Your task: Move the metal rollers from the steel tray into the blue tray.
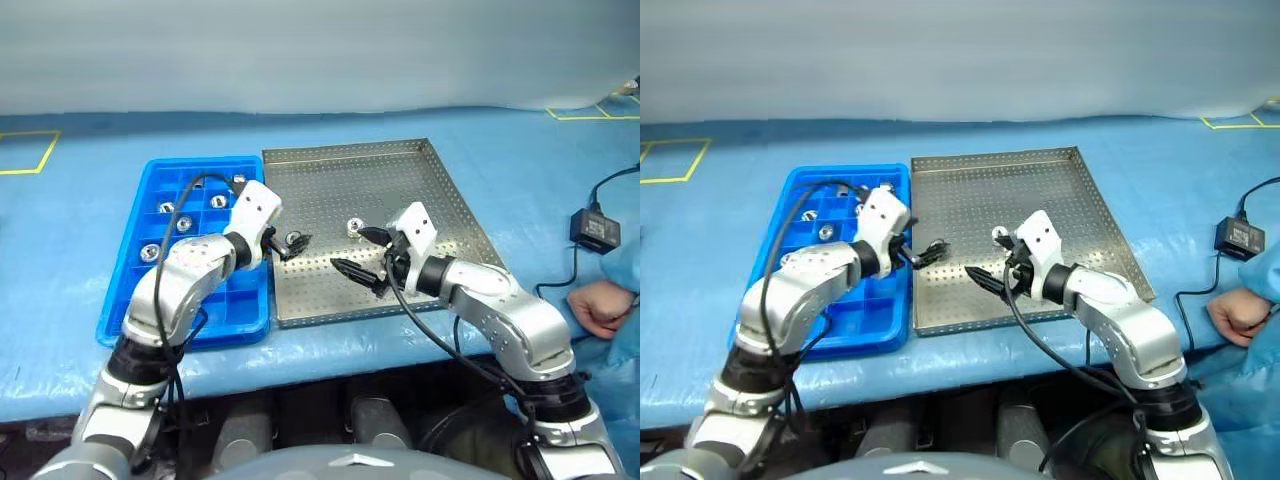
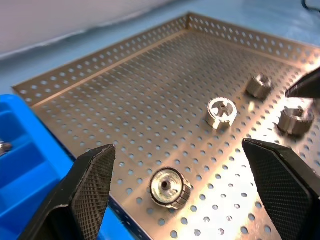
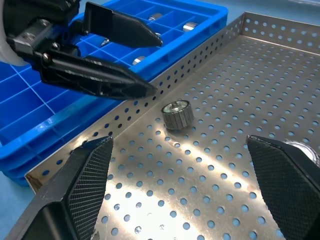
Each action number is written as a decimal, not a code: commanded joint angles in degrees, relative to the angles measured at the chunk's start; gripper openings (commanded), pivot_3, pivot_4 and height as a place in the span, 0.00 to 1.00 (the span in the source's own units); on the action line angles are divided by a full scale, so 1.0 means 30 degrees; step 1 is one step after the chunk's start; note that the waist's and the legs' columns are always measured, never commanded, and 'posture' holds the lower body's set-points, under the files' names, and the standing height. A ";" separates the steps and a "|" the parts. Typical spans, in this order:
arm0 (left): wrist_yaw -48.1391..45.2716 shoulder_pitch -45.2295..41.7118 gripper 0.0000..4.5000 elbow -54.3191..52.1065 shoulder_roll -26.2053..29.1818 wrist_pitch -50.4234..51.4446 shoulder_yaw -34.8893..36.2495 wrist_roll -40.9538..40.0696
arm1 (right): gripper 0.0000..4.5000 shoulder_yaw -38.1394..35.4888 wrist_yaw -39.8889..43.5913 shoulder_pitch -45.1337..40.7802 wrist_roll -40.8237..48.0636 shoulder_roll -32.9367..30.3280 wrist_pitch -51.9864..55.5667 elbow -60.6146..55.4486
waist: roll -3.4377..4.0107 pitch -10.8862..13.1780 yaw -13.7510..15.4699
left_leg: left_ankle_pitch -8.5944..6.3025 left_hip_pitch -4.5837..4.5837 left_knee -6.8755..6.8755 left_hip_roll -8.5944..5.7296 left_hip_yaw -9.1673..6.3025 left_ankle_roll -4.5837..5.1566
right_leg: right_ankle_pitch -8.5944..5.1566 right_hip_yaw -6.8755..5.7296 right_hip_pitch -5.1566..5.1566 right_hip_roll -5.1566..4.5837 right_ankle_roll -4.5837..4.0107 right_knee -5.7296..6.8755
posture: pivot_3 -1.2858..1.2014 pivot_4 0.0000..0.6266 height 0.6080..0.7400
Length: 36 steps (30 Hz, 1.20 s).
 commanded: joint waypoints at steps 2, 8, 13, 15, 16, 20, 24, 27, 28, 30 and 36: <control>-0.1465 -0.1562 0.98 0.2137 0.0834 -0.0871 -0.1562 0.1214 | 1.00 -0.0442 -0.0583 0.0498 0.0065 0.0400 -0.0397 -0.1172 | 0.0000 0.0000 -0.0261 | 0.0000 -0.0009 0.0000 0.0008 -0.0003 0.0000 | -0.0002 0.0002 -0.0006 -0.0002 0.0005 -0.0001 | 0.44 0.24 1.00; -0.2195 -0.2346 0.98 0.4679 0.0846 -0.1457 -0.2525 0.2275 | 1.00 -0.0285 -0.0948 0.1029 -0.0133 0.0837 -0.0642 -0.1460 | 0.0001 0.0000 -0.0486 | -0.0002 -0.0011 -0.0010 0.0020 -0.0007 0.0003 | 0.0003 0.0010 -0.0007 -0.0015 0.0002 -0.0006 | 0.44 0.24 1.00; -0.2154 -0.2572 0.78 0.5761 0.0722 -0.1430 -0.2949 0.3161 | 1.00 -0.0332 -0.1097 0.1019 -0.0199 0.0900 -0.0726 -0.1455 | 0.0017 -0.0010 -0.0622 | 0.0001 0.0023 -0.0009 0.0036 -0.0001 0.0001 | -0.0022 0.0011 0.0005 -0.0013 0.0043 0.0009 | 0.44 0.24 1.00; -0.2075 -0.2600 0.65 0.6059 0.0644 -0.1383 -0.3067 0.3487 | 1.00 -0.0377 -0.1172 0.0990 -0.0187 0.0914 -0.0742 -0.1452 | 0.0025 -0.0016 -0.0630 | 0.0005 0.0036 -0.0005 0.0038 -0.0001 -0.0002 | -0.0033 0.0011 0.0015 -0.0013 0.0062 0.0015 | 0.44 0.24 1.00; -0.2090 -0.2584 0.57 0.6133 0.0592 -0.1362 -0.3073 0.3566 | 1.00 -0.0400 -0.1216 0.0983 -0.0185 0.0927 -0.0747 -0.1461 | 0.0035 -0.0023 -0.0644 | 0.0006 0.0045 -0.0003 0.0039 0.0000 -0.0002 | -0.0033 0.0011 0.0021 -0.0013 0.0064 0.0017 | 0.44 0.24 1.00; -0.2273 -0.2495 0.53 0.6265 0.0453 -0.1376 -0.3045 0.3756 | 1.00 -0.0447 -0.1336 0.0947 -0.0182 0.0982 -0.0740 -0.1486 | 0.0066 -0.0043 -0.0651 | 0.0008 0.0063 -0.0003 0.0045 0.0007 -0.0003 | -0.0031 0.0017 0.0028 -0.0013 0.0063 0.0023 | 0.44 0.24 1.00; -0.2469 -0.2401 0.46 0.6259 0.0346 -0.1511 -0.2975 0.3839 | 1.00 -0.0347 -0.1394 0.0858 -0.0221 0.1062 -0.0737 -0.1456 | 0.0087 -0.0055 -0.0653 | 0.0009 0.0066 -0.0003 0.0049 0.0012 -0.0004 | -0.0030 0.0021 0.0026 -0.0011 0.0061 0.0027 | 0.44 0.24 1.00; -0.2610 -0.2370 0.34 0.6218 0.0327 -0.1561 -0.2919 0.3869 | 1.00 -0.0306 -0.1502 0.0698 -0.0228 0.1160 -0.0716 -0.1379 | 0.0087 -0.0056 -0.0650 | 0.0009 0.0066 -0.0004 0.0048 0.0013 -0.0003 | -0.0024 0.0023 0.0026 -0.0012 0.0052 0.0027 | 0.44 0.24 1.00; -0.2621 -0.2377 0.28 0.6214 0.0326 -0.1584 -0.2906 0.3899 | 1.00 -0.0307 -0.1536 0.0659 -0.0237 0.1189 -0.0728 -0.1355 | 0.0087 -0.0056 -0.0650 | 0.0009 0.0066 -0.0004 0.0048 0.0013 -0.0003 | -0.0022 0.0024 0.0025 -0.0012 0.0047 0.0027 | 0.44 0.24 1.00; -0.2634 -0.2378 0.28 0.6119 0.0267 -0.1572 -0.2721 0.3817 | 1.00 -0.0311 -0.1570 0.0610 -0.0248 0.1230 -0.0741 -0.1323 | 0.0087 -0.0056 -0.0644 | 0.0009 0.0066 -0.0004 0.0048 0.0013 -0.0003 | -0.0021 0.0024 0.0025 -0.0012 0.0047 0.0027 | 0.44 0.24 1.00; -0.3082 -0.2246 0.28 0.5496 -0.0192 -0.1433 -0.1222 0.2630 | 1.00 -0.0139 -0.1652 0.0534 -0.0423 0.1443 -0.0818 -0.1181 | 0.0085 -0.0055 -0.0647 | 0.0009 0.0055 -0.0007 0.0049 0.0015 -0.0003 | -0.0018 0.0025 0.0013 -0.0013 0.0041 0.0025 | 0.44 0.24 1.00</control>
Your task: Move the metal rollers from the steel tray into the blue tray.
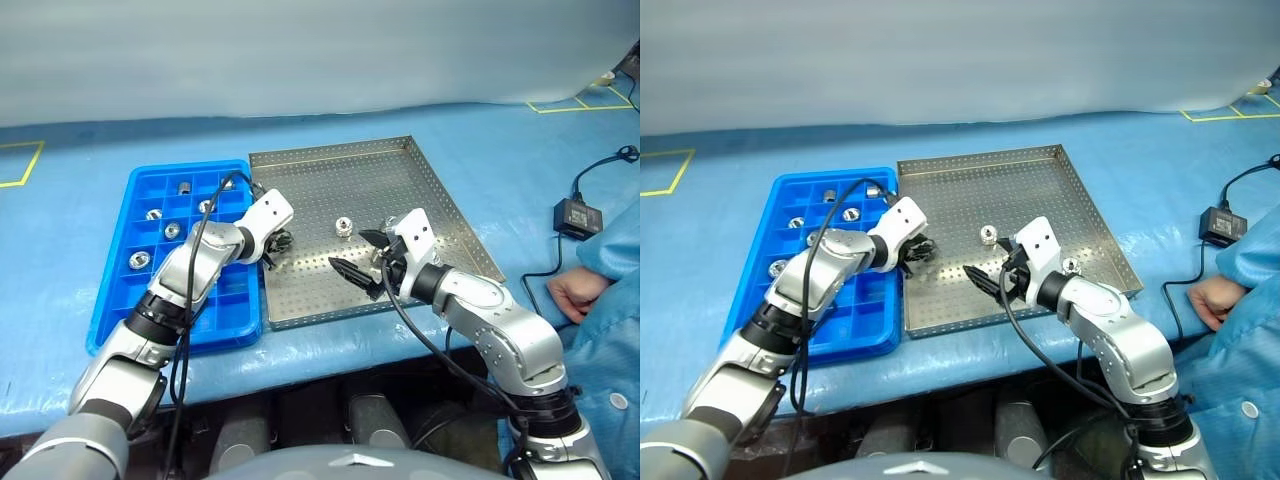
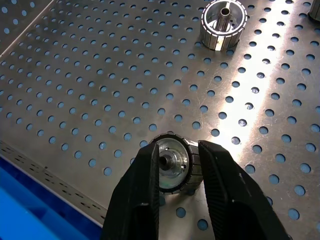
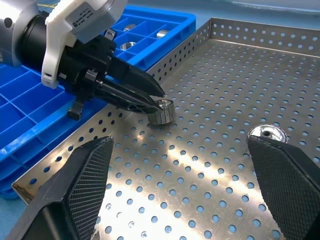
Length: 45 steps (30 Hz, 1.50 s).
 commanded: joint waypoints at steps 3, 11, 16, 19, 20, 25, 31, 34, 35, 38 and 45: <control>-0.0136 0.0357 0.28 -0.0371 -0.0719 0.0544 0.2005 -0.1322 | 1.00 0.0022 -0.0130 -0.0351 -0.0274 0.0300 -0.0627 -0.0473 | -0.0003 0.0002 0.0019 | 0.0000 -0.0022 -0.0004 -0.0001 -0.0004 0.0001 | 0.0006 -0.0002 -0.0016 0.0000 -0.0008 -0.0003 | 0.44 0.24 1.00; 0.0385 0.0513 0.28 -0.1699 -0.1378 0.1421 0.4995 -0.3354 | 1.00 0.0221 -0.0062 -0.0389 -0.0571 0.0618 -0.0819 -0.0220 | -0.0012 0.0008 0.0040 | 0.0000 -0.0061 -0.0002 -0.0015 -0.0019 0.0003 | 0.0018 -0.0005 -0.0028 -0.0002 -0.0011 -0.0012 | 0.45 0.24 1.00; -0.0338 0.0357 0.36 -0.1483 0.0160 0.0287 0.2326 -0.1623 | 1.00 0.0456 0.0071 -0.0435 -0.0699 0.0783 -0.0935 -0.0044 | -0.0012 0.0008 0.0028 | 0.0000 -0.0047 -0.0001 -0.0021 -0.0015 0.0003 | 0.0023 -0.0003 -0.0020 0.0002 -0.0020 -0.0009 | 0.45 0.24 1.00; -0.1007 -0.0297 0.56 -0.0769 0.0707 -0.0154 0.0752 -0.0731 | 1.00 0.0552 0.0045 -0.0455 -0.0776 0.0906 -0.0975 -0.0043 | -0.0015 0.0010 0.0107 | 0.0000 -0.0051 -0.0002 -0.0027 -0.0019 0.0003 | 0.0033 -0.0002 -0.0019 0.0000 -0.0038 -0.0011 | 0.44 0.24 1.00; -0.1107 -0.0644 0.64 -0.0389 0.0933 -0.0327 0.0005 -0.0063 | 1.00 0.0580 0.0039 -0.0444 -0.0804 0.0933 -0.0999 -0.0057 | -0.0018 0.0011 0.0141 | 0.0000 -0.0058 0.0000 -0.0029 -0.0021 0.0003 | 0.0033 -0.0002 -0.0021 -0.0002 -0.0039 -0.0014 | 0.44 0.24 1.00; -0.1546 -0.1896 0.78 0.1375 0.0915 -0.0724 -0.1072 0.0900 | 1.00 0.0730 -0.0061 -0.0109 -0.0928 0.1018 -0.1172 -0.0243 | -0.0018 0.0011 0.0029 | 0.0000 -0.0056 -0.0001 -0.0027 -0.0015 0.0004 | 0.0017 -0.0001 -0.0026 -0.0001 -0.0013 -0.0019 | 0.43 0.24 1.00; -0.1114 -0.2365 0.78 0.3232 0.0274 -0.1307 -0.1486 0.1942 | 1.00 0.0866 -0.0159 0.0147 -0.1017 0.1147 -0.1192 -0.0504 | -0.0016 0.0010 -0.0024 | 0.0000 -0.0051 -0.0013 -0.0023 -0.0016 0.0004 | 0.0003 -0.0003 -0.0028 0.0001 0.0006 -0.0016 | 0.43 0.24 1.00; -0.1402 -0.2393 0.78 0.3909 -0.0093 -0.1425 -0.1650 0.2217 | 1.00 0.1065 -0.0092 0.0105 -0.1050 0.1176 -0.1117 -0.0648 | -0.0012 0.0006 -0.0020 | 0.0001 -0.0040 -0.0001 -0.0020 -0.0012 0.0005 | -0.0007 -0.0002 -0.0014 0.0000 0.0030 -0.0015 | 0.43 0.24 1.00; -0.1509 -0.2353 0.78 0.3974 -0.0116 -0.1441 -0.1712 0.2300 | 1.00 0.1141 -0.0088 0.0118 -0.1063 0.1187 -0.1083 -0.0733 | -0.0011 0.0003 -0.0012 | 0.0002 -0.0031 0.0002 -0.0020 -0.0012 0.0006 | -0.0006 -0.0002 -0.0006 -0.0001 0.0031 -0.0015 | 0.43 0.24 1.00; -0.1854 -0.2266 0.78 0.4180 -0.0186 -0.1446 -0.1901 0.2477 | 1.00 0.1191 -0.0162 0.0119 -0.1086 0.1234 -0.1012 -0.0865 | -0.0001 -0.0008 -0.0030 | 0.0004 -0.0013 0.0009 -0.0018 -0.0009 0.0009 | -0.0005 -0.0002 0.0008 -0.0004 0.0033 -0.0008 | 0.43 0.24 1.00; -0.2461 -0.1643 0.70 0.4316 -0.0125 -0.1136 -0.2260 0.2995 | 1.00 0.1039 -0.0580 -0.0023 -0.1147 0.1418 -0.0946 -0.0979 | 0.0031 -0.0054 -0.0176 | 0.0004 -0.0005 0.0000 -0.0013 -0.0006 0.0009 | 0.0007 0.0003 0.0007 -0.0004 0.0011 -0.0005 | 0.43 0.24 1.00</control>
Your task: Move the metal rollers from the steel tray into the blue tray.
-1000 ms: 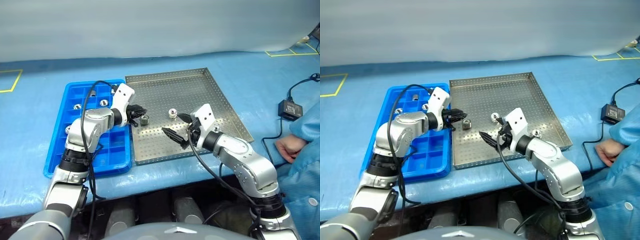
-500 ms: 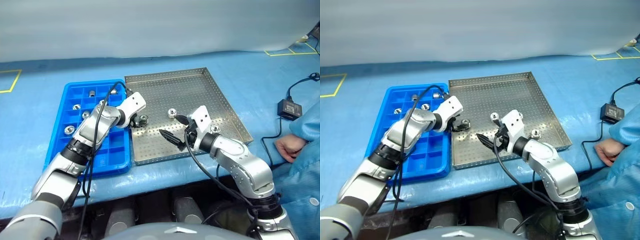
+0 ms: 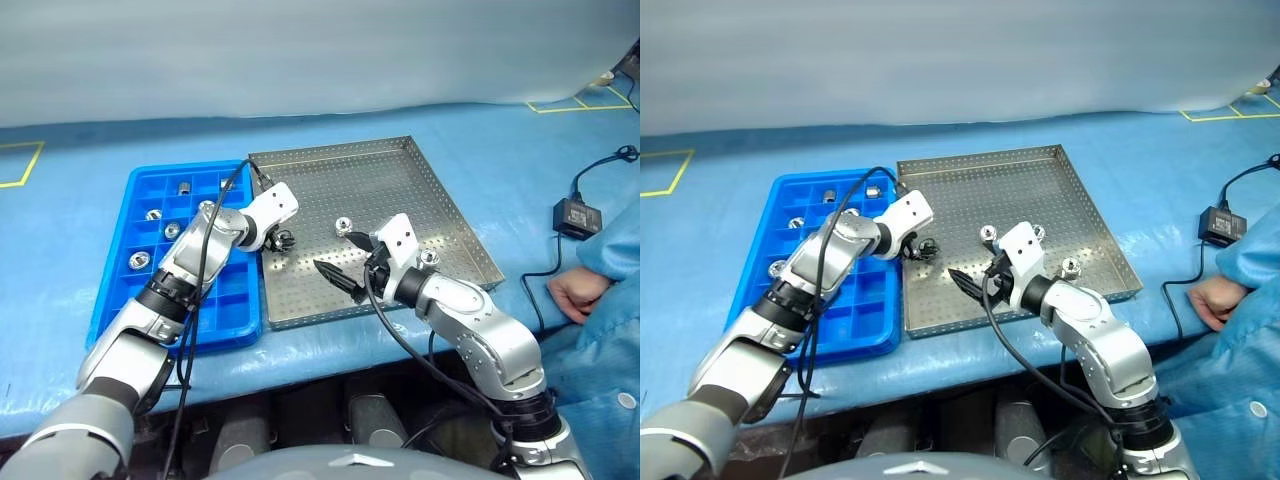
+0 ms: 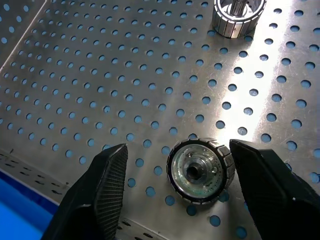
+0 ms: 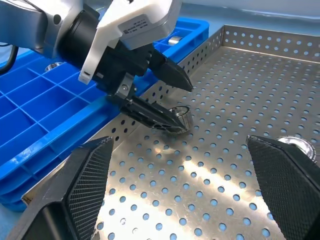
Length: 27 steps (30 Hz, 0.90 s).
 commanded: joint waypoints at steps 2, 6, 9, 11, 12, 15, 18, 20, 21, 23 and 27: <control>-0.0502 0.1070 0.57 0.0473 0.0126 0.0535 -0.0793 0.0512 | 1.00 -0.0277 -0.0332 -0.0272 0.0071 0.0218 -0.0221 -0.0989 | 0.0035 -0.0071 -0.0130 | 0.0000 0.0003 -0.0002 0.0000 -0.0001 0.0000 | -0.0003 0.0000 0.0001 0.0001 0.0004 0.0000 | 0.43 0.24 1.00; -0.0922 0.1517 0.51 0.0175 0.0280 0.0691 -0.0870 0.0641 | 1.00 -0.0378 -0.0567 -0.0492 0.0051 0.0326 -0.0202 -0.0970 | 0.0062 -0.0164 -0.0420 | -0.0001 0.0021 -0.0014 0.0001 0.0004 0.0000 | -0.0015 0.0008 0.0007 0.0001 0.0019 0.0000 | 0.43 0.24 1.00; -0.0988 0.1654 0.51 0.0124 0.0287 0.0632 -0.0832 0.0771 | 1.00 -0.0425 -0.0659 -0.0581 0.0067 0.0330 -0.0208 -0.0941 | 0.0072 -0.0177 -0.0503 | -0.0002 0.0042 -0.0034 0.0001 0.0007 -0.0001 | -0.0019 0.0015 0.0012 0.0001 0.0015 0.0000 | 0.43 0.24 1.00; -0.0855 0.1656 0.51 0.0043 0.0085 0.0616 -0.0317 0.0525 | 1.00 -0.0378 -0.0675 -0.0645 0.0061 0.0347 -0.0172 -0.0903 | 0.0075 -0.0186 -0.0515 | -0.0002 0.0049 -0.0053 0.0000 0.0006 -0.0001 | -0.0022 0.0015 0.0013 0.0001 0.0010 -0.0001 | 0.43 0.24 1.00; -0.0794 0.1644 0.51 -0.0037 -0.0053 0.0651 -0.0004 0.0348 | 1.00 -0.0342 -0.0680 -0.0658 0.0055 0.0348 -0.0155 -0.0894 | 0.0075 -0.0186 -0.0509 | -0.0002 0.0051 -0.0059 -0.0001 0.0007 -0.0001 | -0.0023 0.0016 0.0013 0.0001 0.0007 -0.0001 | 0.43 0.24 1.00; -0.1062 0.1654 0.51 -0.0768 -0.0773 0.1173 0.1931 -0.1172 | 1.00 -0.0087 -0.0698 -0.0676 -0.0003 0.0348 -0.0123 -0.0886 | 0.0074 -0.0185 -0.0487 | -0.0002 0.0049 -0.0064 -0.0003 0.0005 -0.0001 | -0.0024 0.0017 0.0010 0.0000 0.0005 -0.0001 | 0.43 0.24 1.00; -0.0705 0.1727 0.47 -0.1092 -0.0680 0.1317 0.2588 -0.1119 | 1.00 0.0029 -0.0716 -0.0726 -0.0003 0.0409 -0.0094 -0.0841 | 0.0070 -0.0182 -0.0405 | -0.0004 0.0026 -0.0062 -0.0011 0.0001 0.0002 | -0.0024 0.0017 0.0000 -0.0004 0.0011 -0.0009 | 0.43 0.24 1.00; -0.0574 0.1777 0.38 -0.1042 -0.0477 0.1229 0.2481 -0.0897 | 1.00 0.0068 -0.0721 -0.0775 -0.0017 0.0433 -0.0100 -0.0789 | 0.0068 -0.0182 -0.0379 | -0.0004 0.0020 -0.0057 -0.0014 -0.0005 0.0003 | -0.0024 0.0015 0.0000 -0.0005 0.0013 -0.0010 | 0.44 0.24 1.00; -0.0515 0.1765 0.30 -0.0930 -0.0383 0.1191 0.2297 -0.0708 | 1.00 0.0081 -0.0711 -0.0830 -0.0015 0.0448 -0.0108 -0.0749 | 0.0068 -0.0182 -0.0367 | -0.0004 0.0020 -0.0054 -0.0016 -0.0004 0.0003 | -0.0023 0.0016 0.0002 -0.0005 0.0014 -0.0010 | 0.44 0.24 1.00; -0.0379 0.1725 0.17 -0.0769 -0.0182 0.1016 0.1828 -0.0246 | 1.00 0.0099 -0.0707 -0.0921 -0.0014 0.0475 -0.0118 -0.0685 | 0.0068 -0.0182 -0.0411 | -0.0004 0.0024 -0.0045 -0.0014 0.0001 0.0003 | -0.0022 0.0018 0.0004 -0.0003 0.0016 -0.0008 | 0.44 0.24 1.00; -0.0129 0.1523 0.17 -0.0598 -0.0181 0.0646 0.1544 0.0050 | 1.00 0.0152 -0.0722 -0.0980 -0.0035 0.0532 -0.0126 -0.0641 | 0.0068 -0.0182 -0.0414 | -0.0001 0.0061 -0.0041 -0.0006 0.0003 -0.0001 | -0.0021 0.0020 0.0023 0.0002 0.0019 0.0004 | 0.44 0.24 1.00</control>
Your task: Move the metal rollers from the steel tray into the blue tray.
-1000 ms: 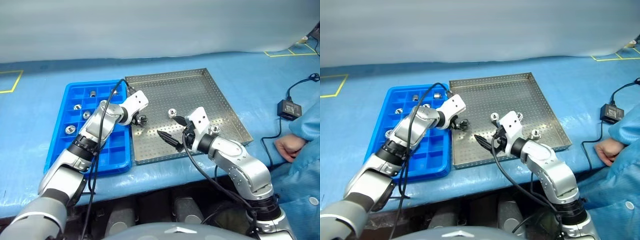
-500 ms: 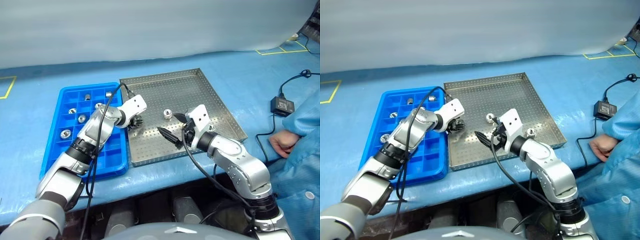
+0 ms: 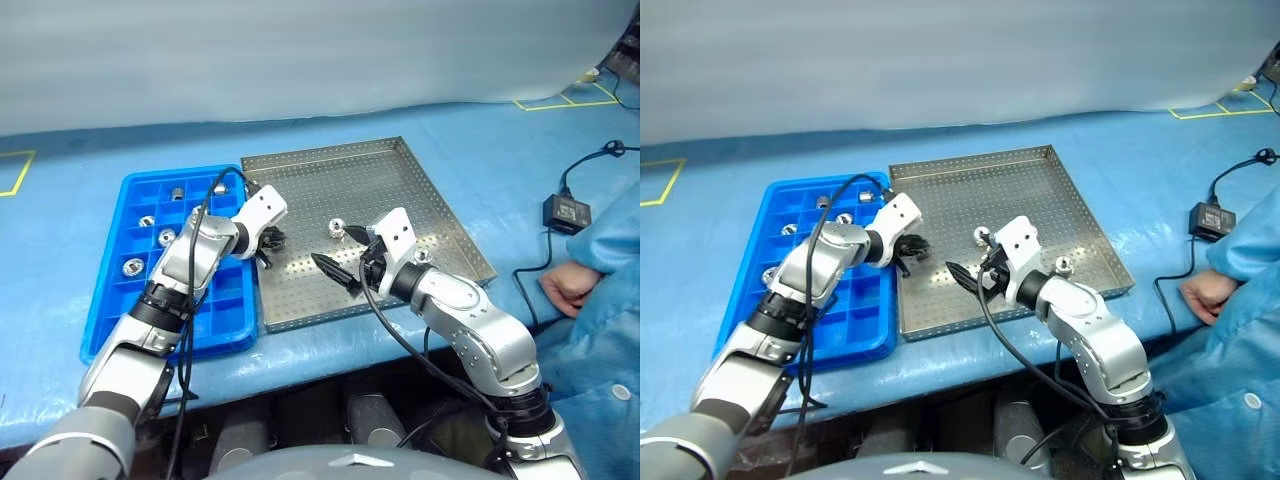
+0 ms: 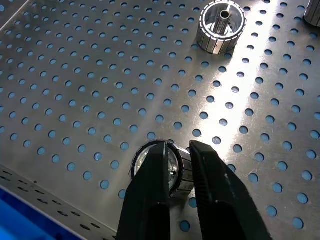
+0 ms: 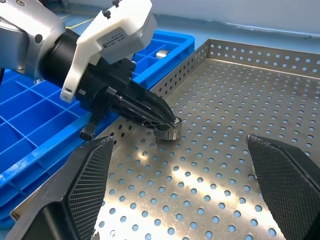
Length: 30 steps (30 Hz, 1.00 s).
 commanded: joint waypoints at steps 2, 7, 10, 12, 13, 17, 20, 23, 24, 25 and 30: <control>0.0178 -0.0125 0.17 0.0396 0.0071 -0.0198 -0.0430 0.0462 | 1.00 -0.0006 0.0006 -0.0301 0.0016 0.0166 -0.0221 -0.0605 | 0.0000 0.0000 0.0012 | 0.0001 0.0019 0.0000 0.0002 -0.0002 -0.0001 | -0.0001 0.0000 0.0015 0.0001 -0.0001 0.0004 | 0.44 0.24 1.00; -0.1072 -0.1267 0.20 0.0521 0.0788 -0.0990 -0.1066 0.0731 | 1.00 0.0129 -0.0020 -0.0275 -0.0103 0.0270 -0.0359 -0.0505 | -0.0014 0.0010 0.0026 | 0.0002 0.0002 -0.0001 0.0000 0.0002 -0.0003 | 0.0000 0.0005 -0.0004 -0.0001 -0.0003 0.0002 | 0.44 0.24 1.00; -0.2219 -0.2030 0.36 0.0839 0.1550 -0.1490 -0.1700 0.0929 | 1.00 0.0324 -0.0024 -0.0317 -0.0207 0.0488 -0.0529 -0.0380 | -0.0016 0.0014 0.0032 | 0.0002 -0.0071 -0.0004 -0.0003 -0.0002 -0.0002 | 0.0016 0.0003 -0.0067 0.0001 -0.0027 -0.0001 | 0.44 0.24 1.00; -0.3068 -0.2687 0.51 0.1171 0.2012 -0.1626 -0.2211 0.1209 | 1.00 0.0475 0.0024 -0.0325 -0.0272 0.0688 -0.0721 -0.0263 | -0.0022 0.0020 0.0042 | 0.0002 -0.0096 -0.0006 -0.0011 -0.0010 -0.0001 | 0.0019 0.0002 -0.0079 0.0001 -0.0034 -0.0003 | 0.44 0.24 1.00; -0.3501 -0.3033 0.57 0.1410 0.2245 -0.1750 -0.2501 0.1403 | 1.00 0.0567 0.0045 -0.0329 -0.0322 0.0813 -0.0823 -0.0192 | -0.0026 0.0023 0.0057 | 0.0001 -0.0108 -0.0007 -0.0012 -0.0011 -0.0001 | 0.0018 0.0001 -0.0085 0.0002 -0.0033 -0.0008 | 0.44 0.24 1.00; -0.4854 -0.4419 0.65 0.2671 0.2714 -0.2586 -0.3346 0.2057 | 1.00 0.1068 0.0080 -0.0324 -0.0652 0.1227 -0.1250 0.0098 | -0.0034 0.0029 0.0062 | -0.0002 -0.0126 -0.0008 -0.0022 -0.0019 0.0004 | 0.0000 -0.0002 -0.0085 0.0001 -0.0003 -0.0025 | 0.44 0.24 1.00; -0.5286 -0.5654 0.65 0.4314 0.2520 -0.3522 -0.3845 0.2745 | 1.00 0.1450 0.0110 -0.0295 -0.0888 0.1569 -0.1597 0.0237 | -0.0040 0.0033 0.0051 | -0.0001 -0.0137 -0.0002 -0.0023 -0.0026 0.0005 | -0.0001 -0.0005 -0.0086 0.0001 0.0000 -0.0028 | 0.43 0.24 1.00; -0.5711 -0.6362 0.65 0.5726 0.2233 -0.4352 -0.4300 0.3296 | 1.00 0.1684 0.0016 -0.0242 -0.1067 0.1838 -0.1856 0.0242 | -0.0042 0.0034 -0.0024 | -0.0002 -0.0137 0.0002 -0.0024 -0.0023 0.0006 | -0.0002 -0.0003 -0.0085 0.0001 0.0003 -0.0028 | 0.42 0.24 1.00; -0.5946 -0.6500 0.65 0.6110 0.2111 -0.4570 -0.4459 0.3443 | 1.00 0.1708 -0.0017 -0.0212 -0.1106 0.1898 -0.1938 0.0227 | -0.0041 0.0034 -0.0060 | -0.0002 -0.0137 0.0001 -0.0024 -0.0024 0.0005 | -0.0002 -0.0004 -0.0087 0.0002 0.0003 -0.0028 | 0.42 0.24 1.00; -0.6227 -0.6616 0.65 0.6503 0.1993 -0.4787 -0.4644 0.3605 | 1.00 0.1713 -0.0065 -0.0179 -0.1153 0.1973 -0.2001 0.0206 | -0.0041 0.0034 -0.0129 | -0.0002 -0.0138 -0.0001 -0.0024 -0.0024 0.0006 | -0.0002 -0.0005 -0.0086 0.0002 0.0002 -0.0027 | 0.41 0.24 1.00; -0.7627 -0.6699 0.65 0.7414 0.1866 -0.5588 -0.5252 0.4308 | 1.00 0.1553 -0.0267 0.0067 -0.1345 0.2112 -0.2169 0.0014 | -0.0045 0.0038 -0.0407 | -0.0003 -0.0146 -0.0001 -0.0021 -0.0024 0.0008 | -0.0002 -0.0003 -0.0094 0.0003 0.0004 -0.0027 | 0.40 0.24 1.00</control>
